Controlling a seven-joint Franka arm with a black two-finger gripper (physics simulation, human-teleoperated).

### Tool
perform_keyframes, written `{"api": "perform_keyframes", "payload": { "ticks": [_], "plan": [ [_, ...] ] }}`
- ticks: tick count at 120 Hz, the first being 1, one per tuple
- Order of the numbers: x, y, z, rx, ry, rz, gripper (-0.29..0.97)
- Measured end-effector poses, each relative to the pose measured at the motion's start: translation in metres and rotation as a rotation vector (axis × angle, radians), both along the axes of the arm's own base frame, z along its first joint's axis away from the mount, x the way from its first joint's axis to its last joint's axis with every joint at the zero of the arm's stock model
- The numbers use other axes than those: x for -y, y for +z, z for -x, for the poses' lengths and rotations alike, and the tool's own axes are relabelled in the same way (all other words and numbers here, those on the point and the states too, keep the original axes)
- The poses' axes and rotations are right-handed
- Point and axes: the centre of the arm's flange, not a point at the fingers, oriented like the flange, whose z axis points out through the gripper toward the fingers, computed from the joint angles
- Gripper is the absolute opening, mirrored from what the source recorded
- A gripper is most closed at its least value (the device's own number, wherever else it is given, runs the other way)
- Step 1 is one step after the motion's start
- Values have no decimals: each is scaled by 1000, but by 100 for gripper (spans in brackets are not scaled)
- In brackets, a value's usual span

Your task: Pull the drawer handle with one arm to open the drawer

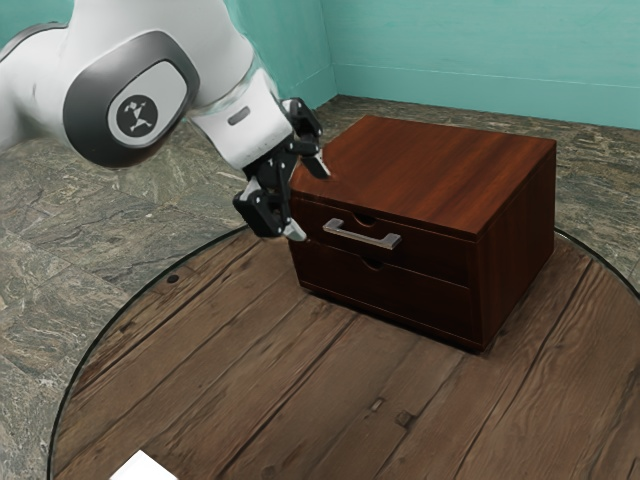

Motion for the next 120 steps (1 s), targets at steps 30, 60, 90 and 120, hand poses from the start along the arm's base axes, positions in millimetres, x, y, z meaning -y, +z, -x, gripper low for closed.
{"api": "perform_keyframes", "payload": {
  "ticks": [30,60,90,120],
  "plan": [
    [-30,-41,-48,43,-64,-82,50],
    [-20,-70,-70,52,-139,-93,37],
    [-34,-85,-80,51,-151,-90,22],
    [-38,-103,-90,31,-164,-87,18]
  ]
}}
